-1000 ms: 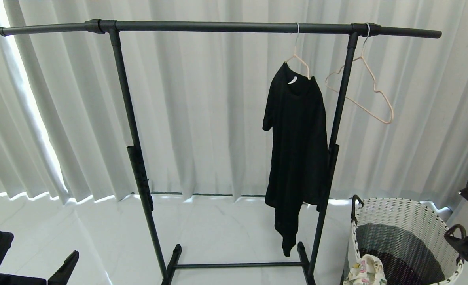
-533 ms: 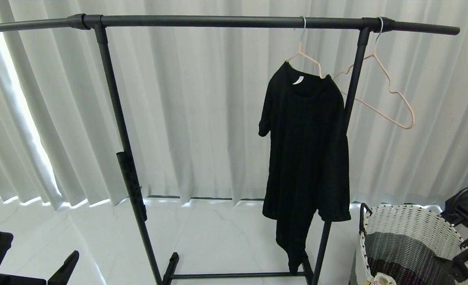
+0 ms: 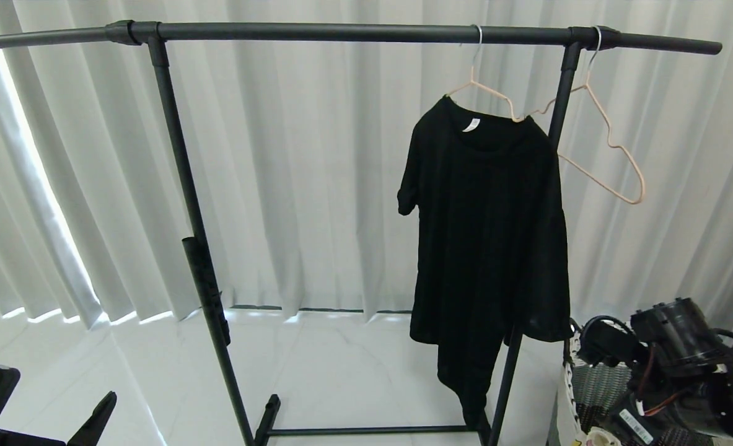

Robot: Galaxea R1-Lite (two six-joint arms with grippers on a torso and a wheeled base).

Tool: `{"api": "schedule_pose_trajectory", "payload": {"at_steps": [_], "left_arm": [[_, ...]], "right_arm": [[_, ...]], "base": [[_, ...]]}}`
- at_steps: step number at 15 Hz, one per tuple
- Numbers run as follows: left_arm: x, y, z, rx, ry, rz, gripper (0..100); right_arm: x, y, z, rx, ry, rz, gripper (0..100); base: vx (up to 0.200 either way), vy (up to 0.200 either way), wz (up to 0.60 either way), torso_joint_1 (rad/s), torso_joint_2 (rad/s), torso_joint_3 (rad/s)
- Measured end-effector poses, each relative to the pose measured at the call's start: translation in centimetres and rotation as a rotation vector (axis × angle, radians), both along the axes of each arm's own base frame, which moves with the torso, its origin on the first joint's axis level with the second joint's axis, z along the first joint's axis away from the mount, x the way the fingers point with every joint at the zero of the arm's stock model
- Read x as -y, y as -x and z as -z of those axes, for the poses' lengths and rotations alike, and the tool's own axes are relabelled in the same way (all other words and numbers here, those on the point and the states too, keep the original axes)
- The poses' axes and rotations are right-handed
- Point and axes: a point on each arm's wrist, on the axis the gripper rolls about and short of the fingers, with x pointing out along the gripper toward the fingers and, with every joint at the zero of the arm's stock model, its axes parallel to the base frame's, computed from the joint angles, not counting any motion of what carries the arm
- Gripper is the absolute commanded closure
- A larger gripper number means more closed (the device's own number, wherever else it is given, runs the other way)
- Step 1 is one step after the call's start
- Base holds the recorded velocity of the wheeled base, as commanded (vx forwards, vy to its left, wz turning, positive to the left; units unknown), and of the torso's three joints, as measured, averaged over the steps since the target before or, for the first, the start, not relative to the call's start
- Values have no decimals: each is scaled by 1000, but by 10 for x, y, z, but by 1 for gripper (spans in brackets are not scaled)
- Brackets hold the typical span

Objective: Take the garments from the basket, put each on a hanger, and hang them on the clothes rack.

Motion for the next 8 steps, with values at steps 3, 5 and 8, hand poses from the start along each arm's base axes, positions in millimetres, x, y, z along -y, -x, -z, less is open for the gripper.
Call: {"api": "schedule_pose_trajectory", "payload": {"at_steps": [3, 5, 8], "left_arm": [[-2, 9, 7, 9, -14, -4, 0], [-2, 11, 9, 7, -13, -6, 0], [-2, 10, 10, -7, -14, -5, 0]], "right_arm": [[-3, -1, 31, -95, 22, 9, 0], [-3, -1, 40, -132, 36, 12, 0], [-1, -3, 46, -153, 53, 32, 0]], "base": [[0, 0, 0, 0, 0, 0], [0, 0, 0, 0, 0, 0], [0, 0, 0, 0, 0, 0]]}}
